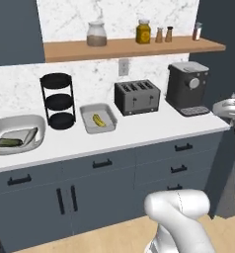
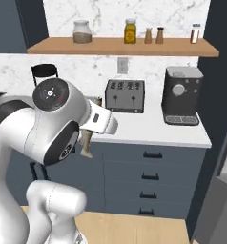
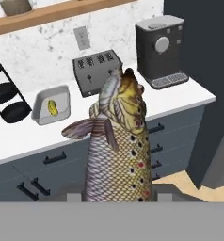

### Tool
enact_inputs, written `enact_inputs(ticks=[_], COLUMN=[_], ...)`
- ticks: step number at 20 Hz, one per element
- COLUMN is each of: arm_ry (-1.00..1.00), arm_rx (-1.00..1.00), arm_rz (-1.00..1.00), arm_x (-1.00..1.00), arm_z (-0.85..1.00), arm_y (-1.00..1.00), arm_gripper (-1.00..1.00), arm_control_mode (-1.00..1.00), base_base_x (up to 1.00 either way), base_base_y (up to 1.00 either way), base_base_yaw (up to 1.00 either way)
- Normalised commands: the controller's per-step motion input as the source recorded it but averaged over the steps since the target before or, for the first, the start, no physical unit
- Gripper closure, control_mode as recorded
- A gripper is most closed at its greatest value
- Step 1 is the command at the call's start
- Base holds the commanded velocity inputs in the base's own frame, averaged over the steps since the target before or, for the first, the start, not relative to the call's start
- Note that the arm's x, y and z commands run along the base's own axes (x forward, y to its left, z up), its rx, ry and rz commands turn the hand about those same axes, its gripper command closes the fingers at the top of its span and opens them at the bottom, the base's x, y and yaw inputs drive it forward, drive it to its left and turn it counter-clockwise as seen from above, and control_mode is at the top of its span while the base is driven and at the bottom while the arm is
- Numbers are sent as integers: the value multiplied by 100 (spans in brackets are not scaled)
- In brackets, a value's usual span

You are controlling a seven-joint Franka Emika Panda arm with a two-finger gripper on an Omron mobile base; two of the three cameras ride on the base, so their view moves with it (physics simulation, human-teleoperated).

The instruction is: Place one cucumber and one fish in each tupperware on the nearby counter, to pack two identical lunches.

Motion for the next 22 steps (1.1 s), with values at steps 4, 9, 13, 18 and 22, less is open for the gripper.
enact_inputs(ticks=[4,9,13,18,22], arm_ry=[0,0,3,29,36], arm_rx=[0,0,0,0,0], arm_rz=[0,0,1,1,0], arm_x=[0,0,1,29,69], arm_z=[0,0,-6,-79,-75], arm_y=[0,0,0,-9,-12], arm_gripper=[100,100,100,100,100], arm_control_mode=[100,100,-100,-100,-100], base_base_x=[95,96,31,0,0], base_base_y=[100,100,38,0,0], base_base_yaw=[0,0,1,0,0])
